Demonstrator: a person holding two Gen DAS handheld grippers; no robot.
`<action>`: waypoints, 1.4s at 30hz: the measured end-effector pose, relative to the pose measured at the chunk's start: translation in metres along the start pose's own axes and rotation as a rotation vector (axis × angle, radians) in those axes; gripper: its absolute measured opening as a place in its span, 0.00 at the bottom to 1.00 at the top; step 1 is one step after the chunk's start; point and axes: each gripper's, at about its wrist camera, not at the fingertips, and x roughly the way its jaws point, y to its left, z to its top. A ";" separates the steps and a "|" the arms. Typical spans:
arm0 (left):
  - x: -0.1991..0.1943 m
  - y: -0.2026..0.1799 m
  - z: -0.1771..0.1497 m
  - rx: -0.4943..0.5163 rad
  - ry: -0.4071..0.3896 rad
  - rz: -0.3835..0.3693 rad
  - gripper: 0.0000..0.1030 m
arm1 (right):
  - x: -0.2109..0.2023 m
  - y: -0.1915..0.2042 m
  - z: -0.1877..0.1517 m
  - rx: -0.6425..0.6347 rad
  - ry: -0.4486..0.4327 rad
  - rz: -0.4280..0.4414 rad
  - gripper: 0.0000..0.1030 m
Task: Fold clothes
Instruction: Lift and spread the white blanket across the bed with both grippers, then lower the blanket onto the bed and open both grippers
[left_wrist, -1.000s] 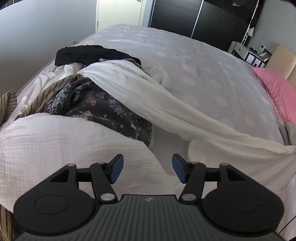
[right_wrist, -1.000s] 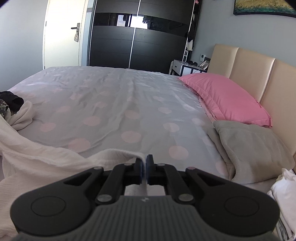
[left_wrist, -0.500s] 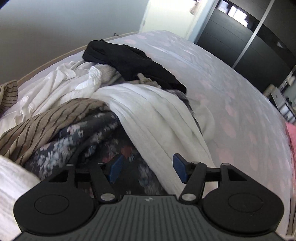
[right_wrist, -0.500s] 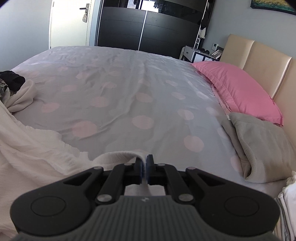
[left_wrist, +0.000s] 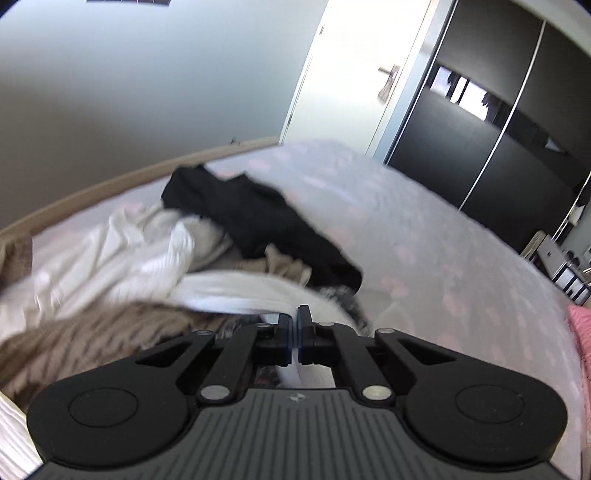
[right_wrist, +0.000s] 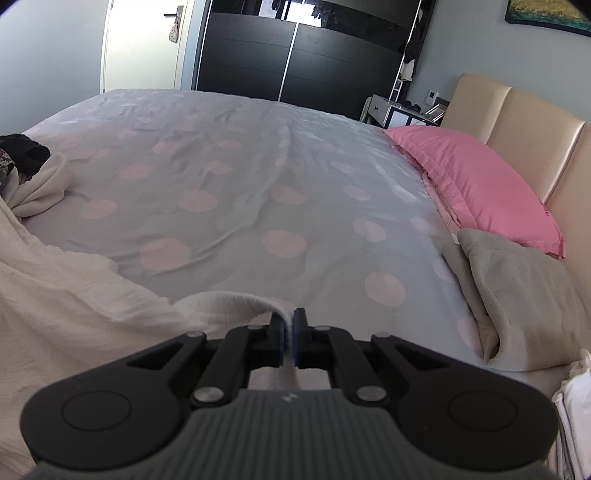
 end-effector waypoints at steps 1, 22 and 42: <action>-0.012 -0.005 0.006 0.016 -0.030 -0.017 0.00 | -0.004 -0.001 0.001 0.007 -0.024 -0.015 0.04; -0.225 -0.129 0.022 0.270 -0.165 -0.269 0.01 | -0.158 -0.159 0.015 0.467 -0.331 -0.240 0.04; -0.082 -0.059 -0.233 0.565 0.640 0.018 0.01 | -0.061 -0.226 -0.140 0.276 0.470 -0.118 0.04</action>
